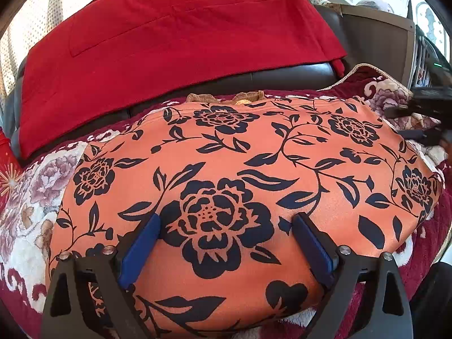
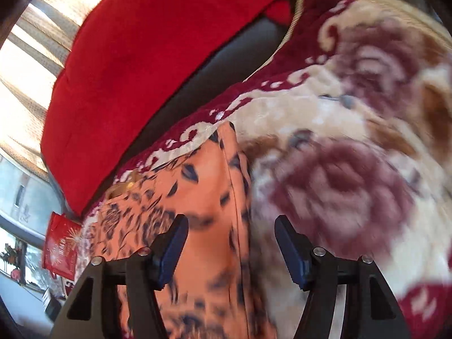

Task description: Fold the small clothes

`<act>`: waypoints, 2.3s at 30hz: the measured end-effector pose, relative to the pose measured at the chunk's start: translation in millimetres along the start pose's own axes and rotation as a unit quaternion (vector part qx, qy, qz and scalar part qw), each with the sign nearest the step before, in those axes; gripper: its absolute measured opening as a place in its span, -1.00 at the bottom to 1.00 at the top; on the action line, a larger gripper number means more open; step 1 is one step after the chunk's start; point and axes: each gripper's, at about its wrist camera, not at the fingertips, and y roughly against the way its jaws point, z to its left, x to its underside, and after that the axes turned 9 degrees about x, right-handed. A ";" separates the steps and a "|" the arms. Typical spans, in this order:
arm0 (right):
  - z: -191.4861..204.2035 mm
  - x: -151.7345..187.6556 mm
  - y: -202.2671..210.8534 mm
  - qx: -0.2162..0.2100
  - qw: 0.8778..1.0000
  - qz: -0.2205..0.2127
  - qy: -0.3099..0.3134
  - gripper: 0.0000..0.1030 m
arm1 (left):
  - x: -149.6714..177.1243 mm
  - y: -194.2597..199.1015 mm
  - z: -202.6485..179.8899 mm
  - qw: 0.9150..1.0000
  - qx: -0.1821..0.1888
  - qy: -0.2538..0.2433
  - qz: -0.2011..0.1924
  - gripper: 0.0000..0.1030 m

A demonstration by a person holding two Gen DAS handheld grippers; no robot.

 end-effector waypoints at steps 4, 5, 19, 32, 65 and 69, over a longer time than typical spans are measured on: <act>23.3 -9.6 -31.0 0.015 0.999 0.022 0.039 0.21 | 0.0 -1.6 0.2 1.000 0.001 -0.002 -0.001 0.88; 31.4 -11.3 -31.8 0.010 0.998 0.023 0.052 -0.37 | -0.3 -2.5 0.6 1.000 0.002 -0.002 -0.001 0.89; 57.2 -9.6 4.6 0.152 0.984 -0.061 0.076 -0.69 | -4.4 -4.7 4.3 1.000 0.014 0.009 0.005 0.92; 145.2 101.1 43.7 -0.015 0.993 -0.030 0.113 0.68 | 13.8 74.3 68.0 0.986 0.049 0.120 -0.100 0.92; 135.6 117.2 3.8 -0.010 0.996 0.008 0.091 0.73 | 99.0 91.0 201.6 0.937 0.068 0.343 -0.001 -0.77; 132.6 115.5 12.5 -0.026 0.996 0.011 0.086 0.73 | 71.5 116.2 186.1 0.945 0.081 0.311 -0.066 0.36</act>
